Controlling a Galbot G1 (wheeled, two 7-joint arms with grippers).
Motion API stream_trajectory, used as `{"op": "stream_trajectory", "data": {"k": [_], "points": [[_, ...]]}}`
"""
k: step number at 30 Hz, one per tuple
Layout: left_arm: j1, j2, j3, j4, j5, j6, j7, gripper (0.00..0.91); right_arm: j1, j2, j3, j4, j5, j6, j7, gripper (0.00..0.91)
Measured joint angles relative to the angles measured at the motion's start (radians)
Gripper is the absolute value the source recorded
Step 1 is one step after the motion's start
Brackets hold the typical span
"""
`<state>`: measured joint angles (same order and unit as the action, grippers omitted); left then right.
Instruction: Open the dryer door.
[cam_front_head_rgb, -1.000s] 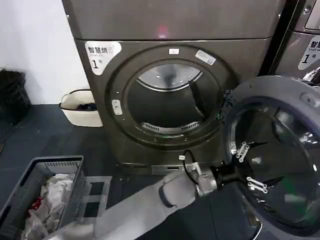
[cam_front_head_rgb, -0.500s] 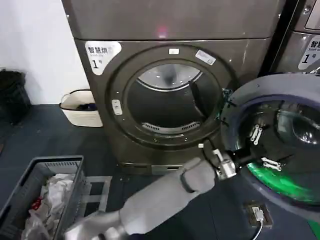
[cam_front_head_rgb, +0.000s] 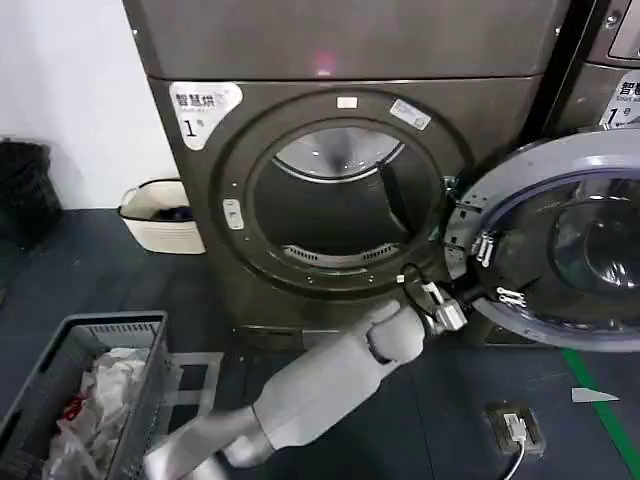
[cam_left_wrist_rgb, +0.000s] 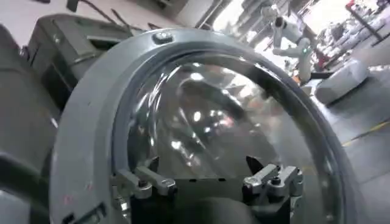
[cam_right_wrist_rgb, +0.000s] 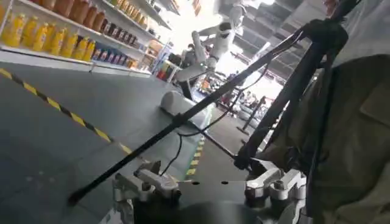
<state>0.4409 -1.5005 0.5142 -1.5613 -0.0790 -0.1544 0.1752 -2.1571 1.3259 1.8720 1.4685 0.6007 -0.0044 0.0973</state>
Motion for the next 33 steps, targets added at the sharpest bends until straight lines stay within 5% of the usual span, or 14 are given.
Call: {"op": "stream_trajectory", "data": {"k": [20, 33], "points": [[-0.067, -0.109, -0.056, 0.264, 0.201, 0.001, -0.108, 0.907, -0.012, 0.026, 0.015, 0.061, 0.012, -0.028, 0.001, 0.907], [-0.069, -0.108, -0.068, 0.285, 0.191, 0.008, -0.113, 0.907, -0.013, 0.028, 0.018, 0.076, 0.03, -0.034, 0.0, 0.907]]}}
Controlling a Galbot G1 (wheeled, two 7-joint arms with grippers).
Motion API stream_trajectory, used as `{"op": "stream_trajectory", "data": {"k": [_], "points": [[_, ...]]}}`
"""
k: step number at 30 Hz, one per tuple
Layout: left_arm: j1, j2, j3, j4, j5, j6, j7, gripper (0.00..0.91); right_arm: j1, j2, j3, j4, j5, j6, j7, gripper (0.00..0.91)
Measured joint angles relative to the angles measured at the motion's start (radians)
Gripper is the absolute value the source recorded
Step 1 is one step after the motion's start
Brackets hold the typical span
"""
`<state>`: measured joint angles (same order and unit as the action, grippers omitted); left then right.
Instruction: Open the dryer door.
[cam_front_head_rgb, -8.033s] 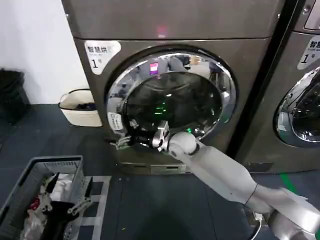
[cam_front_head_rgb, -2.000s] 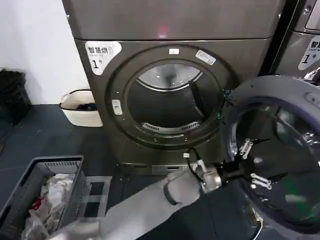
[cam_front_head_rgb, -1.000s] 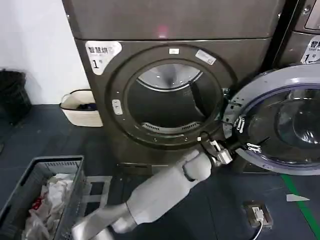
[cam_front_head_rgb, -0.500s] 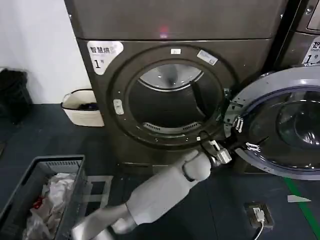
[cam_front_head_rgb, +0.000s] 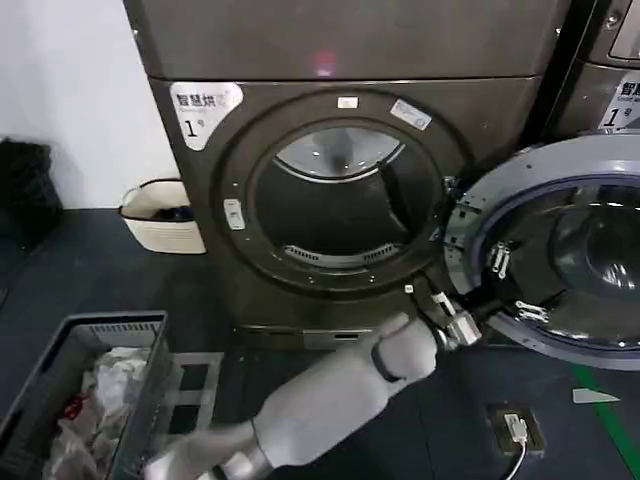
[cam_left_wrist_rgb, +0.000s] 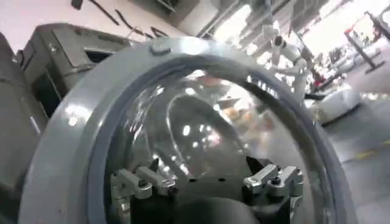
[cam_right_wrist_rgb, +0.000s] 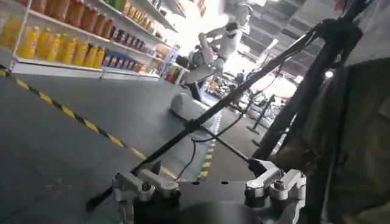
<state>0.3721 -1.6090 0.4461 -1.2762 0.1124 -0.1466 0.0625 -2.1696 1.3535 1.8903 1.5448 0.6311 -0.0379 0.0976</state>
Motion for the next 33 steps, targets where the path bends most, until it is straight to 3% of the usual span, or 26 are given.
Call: {"op": "stream_trajectory", "data": {"k": [15, 23, 33], "points": [[0.031, -0.001, 0.029, -0.083, -0.036, 0.029, 0.01, 0.907, 0.001, -0.001, -0.002, 0.021, 0.017, -0.018, -0.01, 0.907], [0.084, 0.011, 0.037, -0.246, -0.096, 0.069, 0.01, 0.907, 0.008, -0.001, -0.006, 0.037, 0.025, -0.028, -0.018, 0.907], [0.196, 0.36, -0.014, -0.512, -0.159, 0.112, 0.01, 0.907, 0.011, 0.007, -0.006, 0.08, 0.054, -0.101, -0.006, 0.907]]}}
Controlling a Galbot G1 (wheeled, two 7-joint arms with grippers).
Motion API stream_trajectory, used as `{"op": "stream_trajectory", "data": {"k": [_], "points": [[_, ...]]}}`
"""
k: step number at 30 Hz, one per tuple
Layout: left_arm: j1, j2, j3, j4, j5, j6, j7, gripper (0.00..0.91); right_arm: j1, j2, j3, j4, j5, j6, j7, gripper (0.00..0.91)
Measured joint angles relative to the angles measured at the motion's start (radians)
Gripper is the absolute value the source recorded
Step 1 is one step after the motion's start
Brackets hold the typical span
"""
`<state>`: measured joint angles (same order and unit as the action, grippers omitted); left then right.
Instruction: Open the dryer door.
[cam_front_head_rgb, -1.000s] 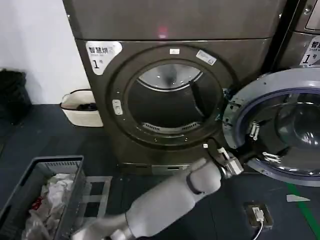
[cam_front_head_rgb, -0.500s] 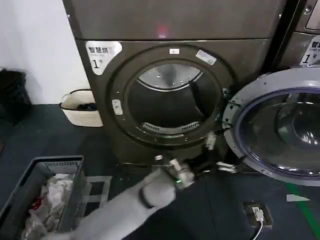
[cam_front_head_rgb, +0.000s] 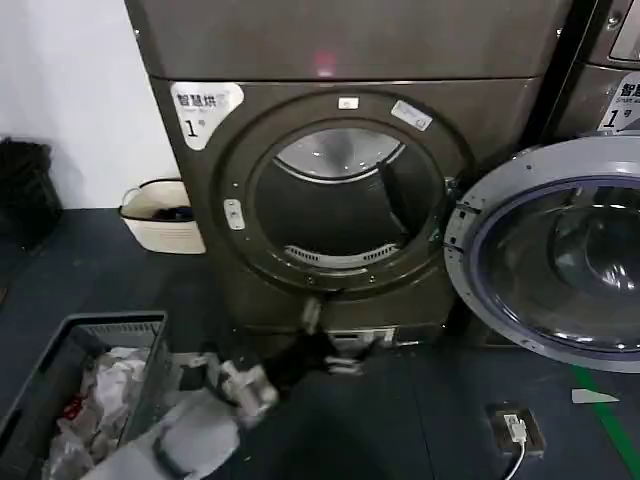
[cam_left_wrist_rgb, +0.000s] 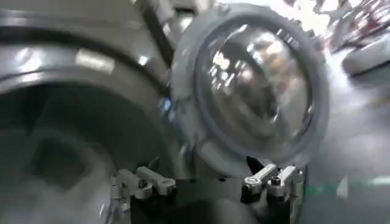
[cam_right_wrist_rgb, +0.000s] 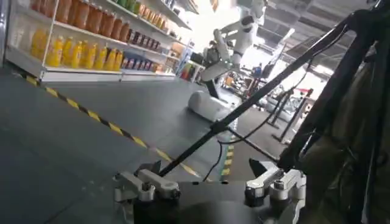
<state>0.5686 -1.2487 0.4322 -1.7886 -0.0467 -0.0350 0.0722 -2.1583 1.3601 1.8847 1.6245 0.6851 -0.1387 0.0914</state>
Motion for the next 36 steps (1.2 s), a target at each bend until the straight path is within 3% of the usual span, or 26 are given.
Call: {"op": "stream_trajectory", "data": {"k": [11, 22, 27, 36], "points": [[0.307, 0.351, -0.232, -0.276, -0.053, -0.008, 0.01, 0.907, 0.005, -0.009, -0.007, 0.026, 0.01, 0.002, -0.018, 0.907], [0.735, 0.485, -0.613, -0.353, -0.131, 0.082, -0.016, 0.907, 0.006, -0.004, -0.011, 0.026, 0.013, 0.002, -0.027, 0.907], [0.888, 0.478, -0.75, -0.359, -0.199, 0.164, -0.014, 0.907, 0.014, -0.007, -0.018, 0.023, 0.013, -0.002, -0.028, 0.907], [1.028, 0.45, -0.975, -0.359, -0.391, 0.434, -0.063, 0.907, 0.02, -0.011, -0.027, 0.006, 0.013, -0.001, -0.036, 0.907]]}}
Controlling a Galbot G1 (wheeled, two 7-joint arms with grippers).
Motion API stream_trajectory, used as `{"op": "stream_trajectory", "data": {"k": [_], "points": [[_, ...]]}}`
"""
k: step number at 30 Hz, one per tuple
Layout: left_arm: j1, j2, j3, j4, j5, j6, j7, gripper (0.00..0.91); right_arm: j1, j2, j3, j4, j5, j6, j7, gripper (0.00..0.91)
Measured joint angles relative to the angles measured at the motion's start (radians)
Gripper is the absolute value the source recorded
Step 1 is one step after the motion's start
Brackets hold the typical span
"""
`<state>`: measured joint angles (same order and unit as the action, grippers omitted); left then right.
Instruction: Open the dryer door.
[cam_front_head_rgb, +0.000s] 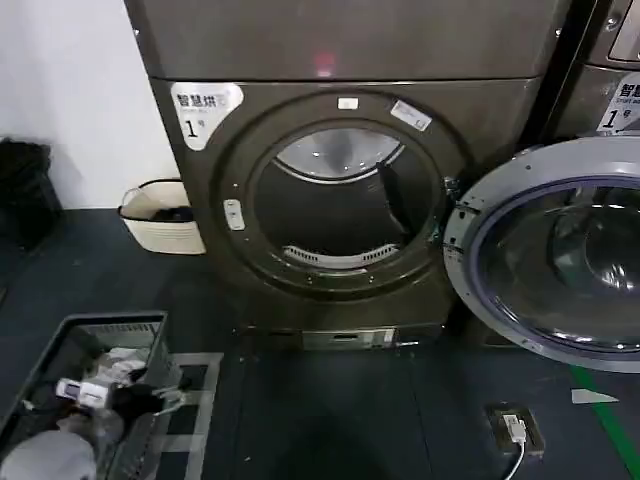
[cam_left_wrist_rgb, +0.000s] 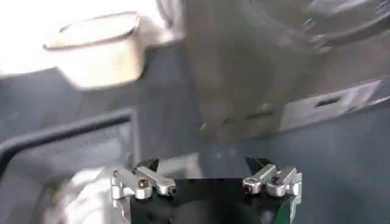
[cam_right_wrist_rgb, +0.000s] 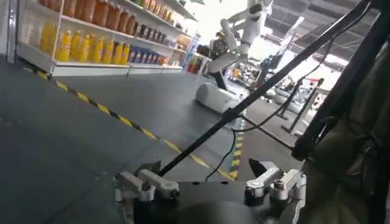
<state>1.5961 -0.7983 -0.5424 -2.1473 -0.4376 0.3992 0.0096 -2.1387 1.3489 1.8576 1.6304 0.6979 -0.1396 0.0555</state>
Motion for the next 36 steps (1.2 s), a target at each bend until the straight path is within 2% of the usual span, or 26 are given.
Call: {"op": "stream_trajectory", "data": {"k": [6, 10, 19, 24, 29, 36], "points": [[0.037, -0.046, -0.138, -0.019, -0.156, 0.199, -0.089, 0.907, 0.008, 0.001, -0.01, 0.001, -0.002, -0.001, -0.002, 0.907], [0.048, -0.056, -0.227, -0.003, -0.222, 0.338, -0.113, 0.907, 0.013, -0.005, -0.017, 0.0, -0.004, -0.007, -0.003, 0.907], [0.083, -0.065, -0.393, 0.08, -0.403, 0.339, -0.187, 0.907, 0.017, -0.008, -0.023, -0.005, -0.007, -0.008, -0.009, 0.907], [0.115, -0.054, -0.458, 0.129, -0.537, 0.338, -0.269, 0.907, 0.017, -0.01, -0.024, -0.003, -0.007, -0.007, -0.01, 0.907], [0.143, -0.046, -0.488, 0.187, -0.583, 0.338, -0.279, 0.907, 0.019, -0.009, -0.026, 0.002, -0.009, -0.008, -0.01, 0.907], [0.156, -0.048, -0.49, 0.203, -0.597, 0.338, -0.281, 0.907, 0.025, -0.007, -0.031, 0.004, -0.03, -0.027, -0.001, 0.907]]}}
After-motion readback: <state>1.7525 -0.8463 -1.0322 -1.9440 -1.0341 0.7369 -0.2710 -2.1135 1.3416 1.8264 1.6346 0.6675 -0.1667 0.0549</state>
